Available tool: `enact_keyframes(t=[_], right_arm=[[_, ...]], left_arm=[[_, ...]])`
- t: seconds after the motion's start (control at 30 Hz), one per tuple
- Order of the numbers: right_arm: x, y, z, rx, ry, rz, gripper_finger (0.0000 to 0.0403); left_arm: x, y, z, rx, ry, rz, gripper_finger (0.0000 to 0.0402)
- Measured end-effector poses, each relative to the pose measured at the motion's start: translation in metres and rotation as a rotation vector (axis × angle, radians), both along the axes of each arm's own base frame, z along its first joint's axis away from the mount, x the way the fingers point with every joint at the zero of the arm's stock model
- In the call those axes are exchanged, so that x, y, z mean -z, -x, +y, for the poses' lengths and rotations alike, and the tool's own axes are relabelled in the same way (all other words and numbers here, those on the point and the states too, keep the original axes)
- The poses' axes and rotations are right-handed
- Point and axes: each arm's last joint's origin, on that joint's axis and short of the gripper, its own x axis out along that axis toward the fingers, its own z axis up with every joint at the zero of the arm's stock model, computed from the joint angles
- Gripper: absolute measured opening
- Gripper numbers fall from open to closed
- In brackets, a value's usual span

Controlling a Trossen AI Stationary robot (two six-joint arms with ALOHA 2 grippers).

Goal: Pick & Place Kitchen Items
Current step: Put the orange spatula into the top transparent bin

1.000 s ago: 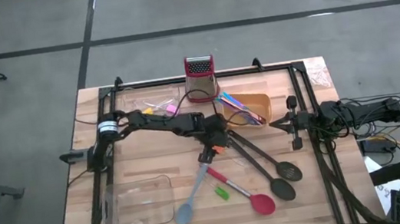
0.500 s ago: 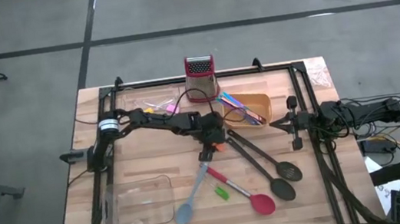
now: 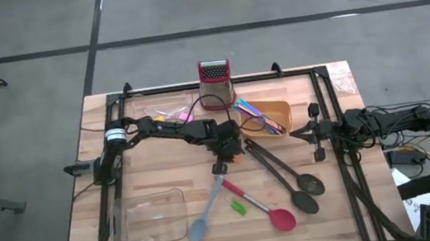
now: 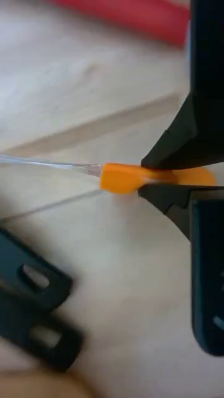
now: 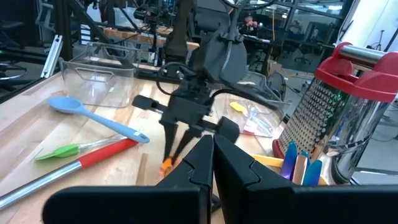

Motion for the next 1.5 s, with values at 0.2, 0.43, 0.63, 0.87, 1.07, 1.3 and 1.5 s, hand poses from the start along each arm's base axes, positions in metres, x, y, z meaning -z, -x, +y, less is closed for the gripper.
enact_keyframes(t=[0.2, 0.43, 0.63, 0.87, 1.07, 1.3, 1.5], right_arm=[[0.000, 0.000, 0.000, 0.000, 0.000, 0.000, 0.0009], [0.000, 0.000, 0.000, 0.000, 0.000, 0.000, 0.0009], [0.000, 0.000, 0.000, 0.000, 0.000, -0.001, 0.0009], [0.000, 0.000, 0.000, 0.000, 0.000, -0.001, 0.0009], [0.000, 0.000, 0.000, 0.000, 0.000, -0.001, 0.0009], [0.000, 0.000, 0.000, 0.000, 0.000, 0.000, 0.0009], [0.000, 0.000, 0.000, 0.001, 0.000, 0.000, 0.0009]], left_arm=[[-0.021, 0.012, -0.003, 0.007, 0.008, 0.017, 0.0027], [-0.037, 0.017, -0.002, -0.011, 0.003, -0.004, 0.0027], [-0.039, 0.014, -0.004, -0.023, 0.020, -0.030, 0.0027], [-0.039, 0.013, -0.009, 0.010, 0.049, -0.038, 0.0027], [-0.052, 0.026, -0.001, -0.066, -0.072, 0.024, 0.0027], [-0.106, 0.059, 0.003, -0.177, -0.181, -0.012, 0.0027], [-0.139, 0.108, 0.012, -0.379, -0.380, -0.028, 0.0027]])
